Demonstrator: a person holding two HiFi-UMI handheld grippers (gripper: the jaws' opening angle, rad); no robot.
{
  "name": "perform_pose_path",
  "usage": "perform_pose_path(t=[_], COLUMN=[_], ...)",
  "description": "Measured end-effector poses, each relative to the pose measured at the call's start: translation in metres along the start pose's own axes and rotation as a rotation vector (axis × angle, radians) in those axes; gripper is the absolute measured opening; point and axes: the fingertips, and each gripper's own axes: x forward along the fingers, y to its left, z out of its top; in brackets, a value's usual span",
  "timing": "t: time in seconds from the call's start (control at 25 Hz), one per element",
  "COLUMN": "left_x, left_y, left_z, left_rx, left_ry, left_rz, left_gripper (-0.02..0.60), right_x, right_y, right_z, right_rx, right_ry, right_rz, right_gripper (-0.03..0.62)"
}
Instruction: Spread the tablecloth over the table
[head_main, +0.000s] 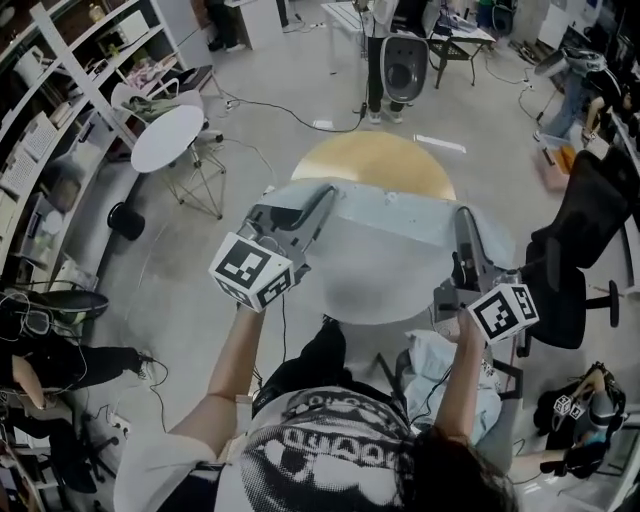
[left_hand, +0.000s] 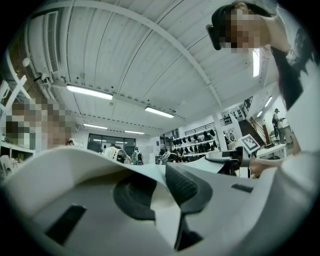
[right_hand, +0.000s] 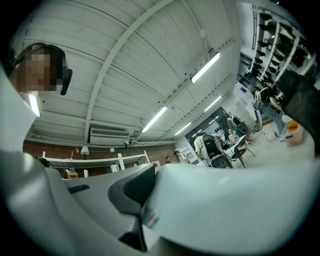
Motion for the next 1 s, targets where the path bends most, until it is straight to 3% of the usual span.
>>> perform_pose_path(t=[0.16, 0.52, 0.88, 1.0], left_x=[0.051, 0.155, 0.254, 0.283], left_y=[0.04, 0.141, 0.229, 0.261], left_z=[0.004, 0.001, 0.037, 0.059], left_rx=[0.041, 0.016, 0.123, 0.143], left_ry=[-0.029, -0.042, -0.162, -0.202], left_rz=[-0.027, -0.081, -0.085, -0.084], left_gripper=[0.063, 0.064, 0.066, 0.066], right_x=[0.05, 0.171, 0.288, 0.332], right_y=[-0.027, -0.08, -0.127, -0.128], right_z=[0.016, 0.04, 0.089, 0.112], right_rx=[-0.022, -0.057, -0.102, -0.129], right_ry=[-0.017, -0.008, -0.026, -0.054], right_rz=[-0.013, -0.056, -0.039, 0.008], right_gripper=[0.064, 0.066, 0.066, 0.066])
